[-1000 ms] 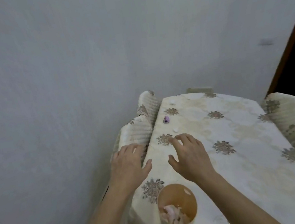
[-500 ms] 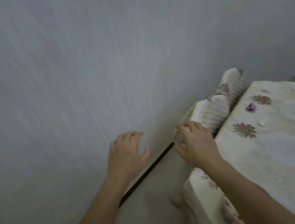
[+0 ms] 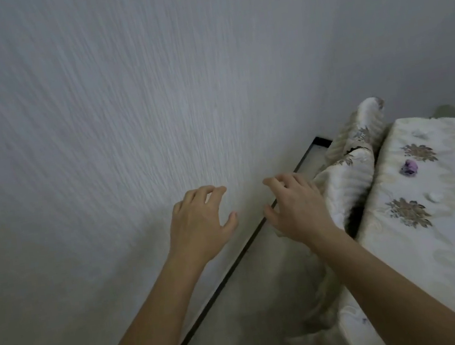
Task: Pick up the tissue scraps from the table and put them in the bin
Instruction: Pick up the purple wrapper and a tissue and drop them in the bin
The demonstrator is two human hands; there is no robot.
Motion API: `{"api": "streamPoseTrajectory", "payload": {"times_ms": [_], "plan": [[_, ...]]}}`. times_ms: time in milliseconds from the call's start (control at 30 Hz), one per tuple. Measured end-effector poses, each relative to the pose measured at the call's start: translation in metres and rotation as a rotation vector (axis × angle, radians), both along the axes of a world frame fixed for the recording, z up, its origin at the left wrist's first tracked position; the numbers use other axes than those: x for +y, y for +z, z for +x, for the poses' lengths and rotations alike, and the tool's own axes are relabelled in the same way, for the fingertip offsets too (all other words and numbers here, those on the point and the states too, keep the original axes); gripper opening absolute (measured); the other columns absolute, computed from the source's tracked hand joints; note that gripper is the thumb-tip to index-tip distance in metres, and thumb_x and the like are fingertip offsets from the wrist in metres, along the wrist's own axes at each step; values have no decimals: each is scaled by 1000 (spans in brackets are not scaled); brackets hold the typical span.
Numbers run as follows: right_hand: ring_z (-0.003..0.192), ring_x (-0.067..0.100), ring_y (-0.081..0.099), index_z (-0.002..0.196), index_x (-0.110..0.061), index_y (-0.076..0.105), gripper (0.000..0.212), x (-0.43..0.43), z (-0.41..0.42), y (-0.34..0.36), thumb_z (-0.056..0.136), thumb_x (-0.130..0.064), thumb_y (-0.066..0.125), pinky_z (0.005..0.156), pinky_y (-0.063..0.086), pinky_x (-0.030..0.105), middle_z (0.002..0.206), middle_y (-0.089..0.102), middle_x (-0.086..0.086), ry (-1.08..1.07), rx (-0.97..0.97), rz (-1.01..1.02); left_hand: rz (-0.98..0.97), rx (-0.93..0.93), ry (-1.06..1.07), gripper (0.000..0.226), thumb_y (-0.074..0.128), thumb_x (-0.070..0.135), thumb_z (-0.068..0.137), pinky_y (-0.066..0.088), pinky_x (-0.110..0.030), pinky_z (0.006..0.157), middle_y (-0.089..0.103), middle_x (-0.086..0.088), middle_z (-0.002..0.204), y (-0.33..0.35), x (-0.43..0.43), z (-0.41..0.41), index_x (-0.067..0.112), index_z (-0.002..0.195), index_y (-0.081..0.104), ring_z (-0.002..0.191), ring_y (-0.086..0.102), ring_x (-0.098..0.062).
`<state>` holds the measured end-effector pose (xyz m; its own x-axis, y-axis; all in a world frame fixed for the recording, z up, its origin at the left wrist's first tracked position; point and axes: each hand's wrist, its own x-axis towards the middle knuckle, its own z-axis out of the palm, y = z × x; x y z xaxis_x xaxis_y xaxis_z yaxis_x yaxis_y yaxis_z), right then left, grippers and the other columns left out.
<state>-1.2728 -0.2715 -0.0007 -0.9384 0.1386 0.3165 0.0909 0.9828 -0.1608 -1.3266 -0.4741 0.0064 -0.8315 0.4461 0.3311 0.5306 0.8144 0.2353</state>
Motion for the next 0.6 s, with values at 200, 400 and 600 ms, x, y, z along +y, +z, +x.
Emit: {"api": "streamPoseTrajectory", "payload": {"times_ms": [200, 400, 600], "plan": [[120, 24, 52, 132, -23, 53, 49, 6, -65, -5, 88, -42, 55, 98, 43, 40, 129, 59, 3, -137, -9, -23, -27, -21, -134, 53, 56, 49, 88, 45, -41, 93, 59, 0, 133, 0, 21, -92, 23, 134, 54, 120, 53, -21], [118, 25, 53, 127, -22, 58, 44, 33, -96, -11, 86, -36, 60, 95, 46, 41, 126, 61, 3, -259, -37, -56, -32, -21, -257, 52, 56, 49, 88, 47, -41, 91, 61, 0, 129, -4, 63, -147, 22, 132, 57, 117, 55, -22], [117, 24, 54, 129, -23, 56, 45, 77, -133, -21, 86, -37, 59, 93, 47, 39, 125, 61, 1, -345, -48, -51, -42, -20, -340, 52, 55, 50, 88, 47, -41, 90, 61, 0, 129, -11, 119, -200, 23, 132, 56, 116, 55, -21]]}}
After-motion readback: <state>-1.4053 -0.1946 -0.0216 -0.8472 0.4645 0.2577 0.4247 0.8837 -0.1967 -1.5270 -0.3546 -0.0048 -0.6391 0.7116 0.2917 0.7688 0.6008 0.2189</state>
